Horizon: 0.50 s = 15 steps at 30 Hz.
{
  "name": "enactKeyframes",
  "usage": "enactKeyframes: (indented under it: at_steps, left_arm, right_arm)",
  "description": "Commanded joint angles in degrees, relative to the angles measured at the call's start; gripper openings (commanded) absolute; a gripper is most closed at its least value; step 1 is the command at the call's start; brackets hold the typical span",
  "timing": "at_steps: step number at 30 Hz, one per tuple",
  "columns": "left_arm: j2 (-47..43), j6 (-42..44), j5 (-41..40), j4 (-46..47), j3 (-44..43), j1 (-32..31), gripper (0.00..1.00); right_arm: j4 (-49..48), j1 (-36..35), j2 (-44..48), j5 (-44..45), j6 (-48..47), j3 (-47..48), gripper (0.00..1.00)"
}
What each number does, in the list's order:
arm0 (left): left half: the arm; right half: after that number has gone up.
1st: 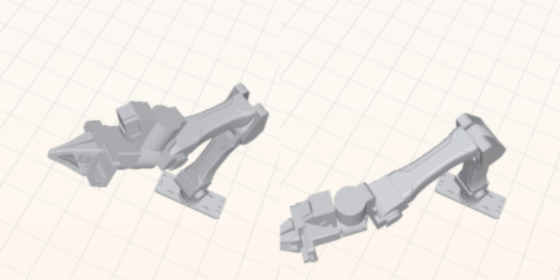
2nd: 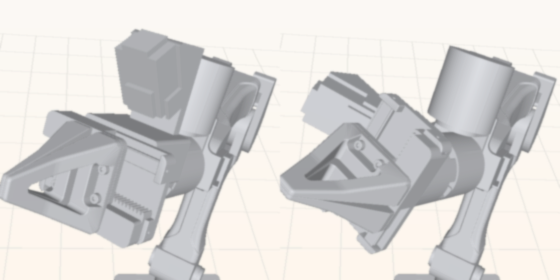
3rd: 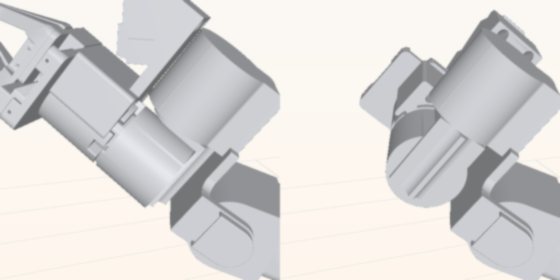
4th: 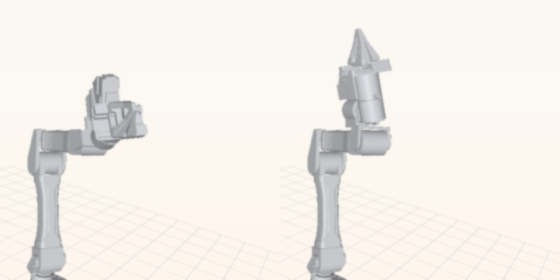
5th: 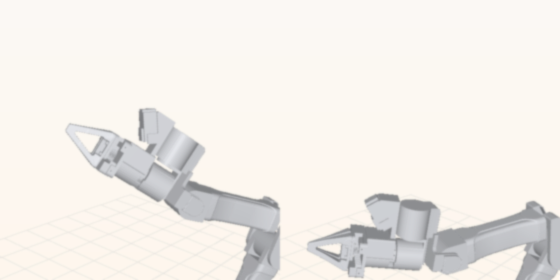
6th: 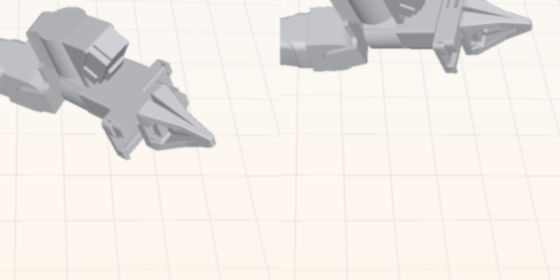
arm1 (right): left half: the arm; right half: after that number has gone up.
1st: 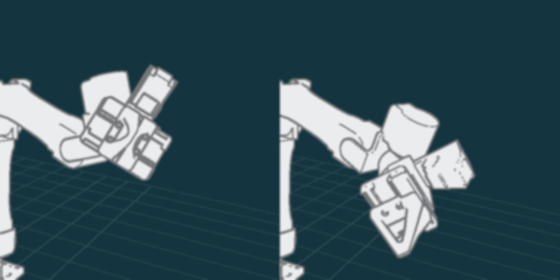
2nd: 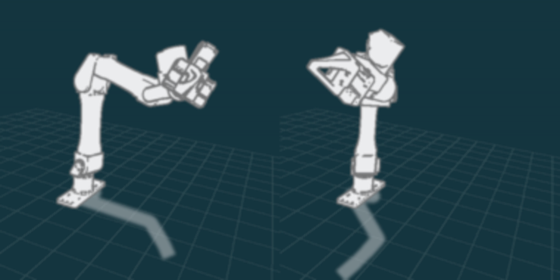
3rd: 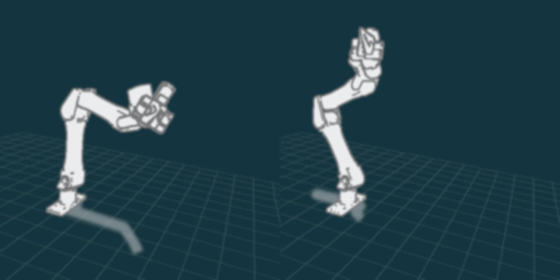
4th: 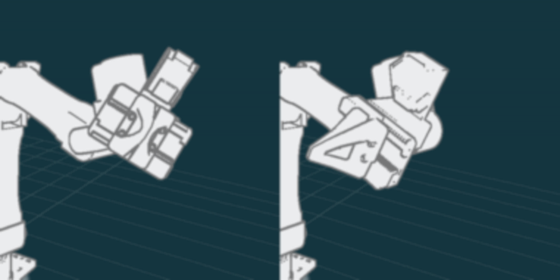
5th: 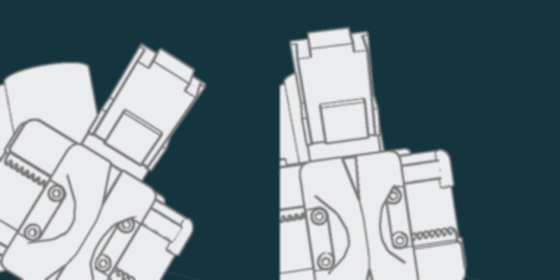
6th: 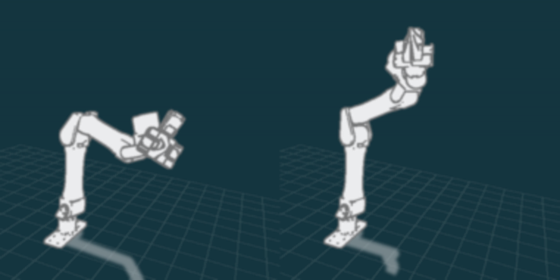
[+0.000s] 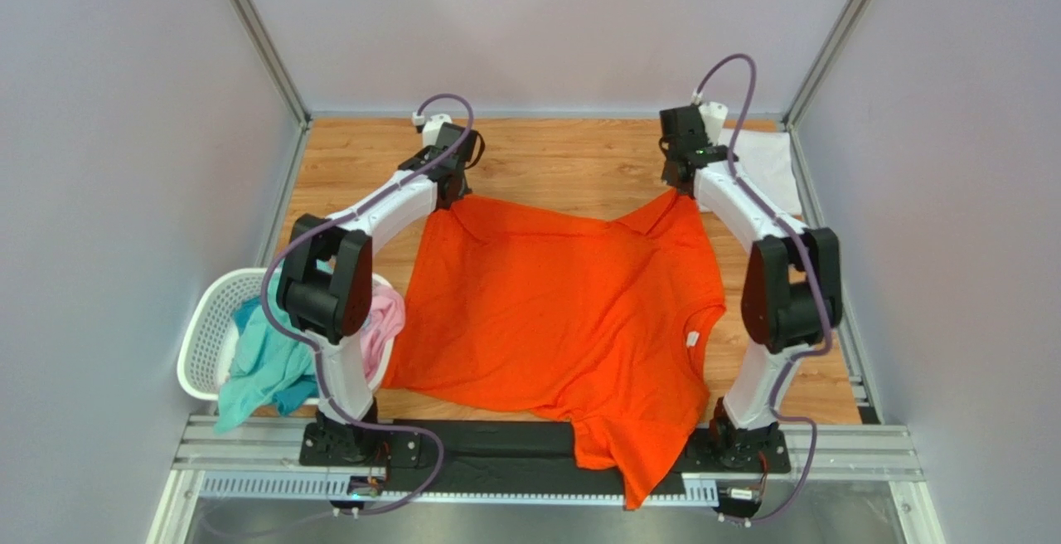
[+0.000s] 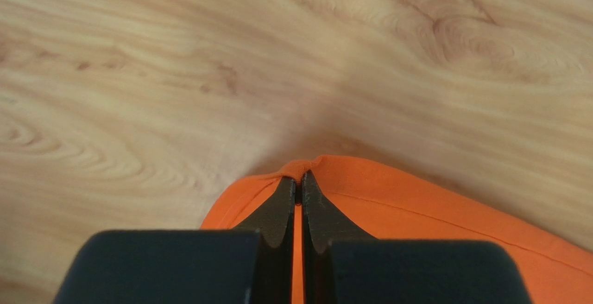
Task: Fold and stack the t-shirts
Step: Flatten the tshirt out
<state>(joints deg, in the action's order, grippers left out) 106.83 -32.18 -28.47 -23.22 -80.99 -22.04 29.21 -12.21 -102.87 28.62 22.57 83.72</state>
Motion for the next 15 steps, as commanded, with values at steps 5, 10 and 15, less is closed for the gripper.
enactKeyframes:
  at_steps: [5, 10, 15]
  left_arm:
    - [7.78, 1.51, 5.26, 6.08, -7.86, 3.85, 0.00]
    - [8.40, 1.33, 5.79, 4.68, -8.75, 4.46, 0.00]
    - [4.19, 0.37, 6.67, 5.55, -5.59, 4.46, 0.00]
  right_arm:
    - [-4.95, 0.34, -11.11, -4.45, -0.68, 11.19, 0.00]
    - [-4.43, 0.34, -11.04, -4.98, -0.16, 10.24, 0.00]
    - [-4.34, 0.34, -5.43, -5.06, 0.37, 6.46, 0.00]
